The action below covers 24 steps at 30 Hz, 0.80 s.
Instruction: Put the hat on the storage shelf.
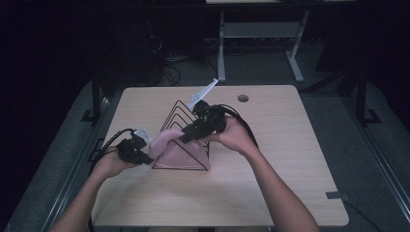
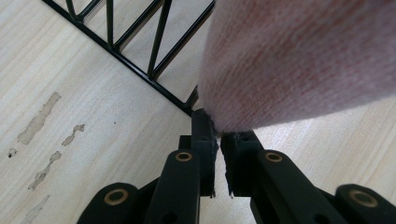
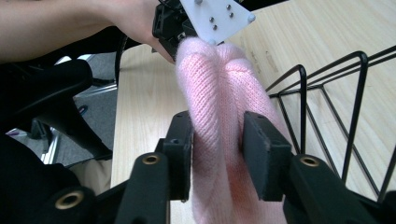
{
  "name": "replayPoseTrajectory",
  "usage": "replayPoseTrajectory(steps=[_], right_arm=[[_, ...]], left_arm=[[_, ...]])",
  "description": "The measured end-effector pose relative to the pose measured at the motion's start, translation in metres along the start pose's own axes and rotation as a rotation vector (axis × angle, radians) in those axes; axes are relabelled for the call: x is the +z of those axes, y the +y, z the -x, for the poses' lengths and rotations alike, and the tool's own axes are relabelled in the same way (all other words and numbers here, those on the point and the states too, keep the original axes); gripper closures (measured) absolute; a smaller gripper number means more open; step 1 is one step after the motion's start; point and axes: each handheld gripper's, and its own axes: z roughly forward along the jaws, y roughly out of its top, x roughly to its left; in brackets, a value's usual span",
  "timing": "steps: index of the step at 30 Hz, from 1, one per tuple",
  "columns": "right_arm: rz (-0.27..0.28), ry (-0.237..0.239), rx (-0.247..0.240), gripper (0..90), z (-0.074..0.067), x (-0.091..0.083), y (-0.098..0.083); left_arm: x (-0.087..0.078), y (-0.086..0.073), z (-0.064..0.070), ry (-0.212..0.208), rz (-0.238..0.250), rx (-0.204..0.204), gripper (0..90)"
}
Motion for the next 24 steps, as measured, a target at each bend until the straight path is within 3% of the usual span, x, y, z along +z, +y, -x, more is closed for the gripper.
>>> replayPoseTrajectory(steps=[5,9,11,12,14,16,24], right_arm=[[0.015,-0.021,-0.028,62.1,-0.004,-0.006,-0.002],[0.028,-0.021,-0.035,65.5,-0.006,-0.011,-0.004],[0.032,-0.027,-0.052,69.2,-0.006,-0.012,-0.004],[0.028,-0.025,-0.042,73.3,-0.007,-0.012,-0.005],[0.036,-0.039,-0.072,82.0,-0.009,-0.011,-0.003],[0.034,-0.052,-0.084,82.6,-0.010,-0.009,-0.002],[0.020,-0.052,-0.069,84.2,-0.007,0.000,0.007]], left_arm=[[-0.002,-0.001,0.002,0.002,0.002,0.012,77.4],[-0.006,0.001,0.005,0.005,0.016,0.026,81.4],[-0.007,0.002,0.005,0.008,0.012,0.031,84.8],[-0.007,0.002,0.004,0.005,0.008,0.028,84.8],[-0.006,0.002,0.004,0.008,0.005,0.020,85.8],[-0.006,0.001,0.004,0.008,0.006,0.018,85.9],[-0.001,-0.003,0.003,0.008,-0.004,0.013,86.4]])
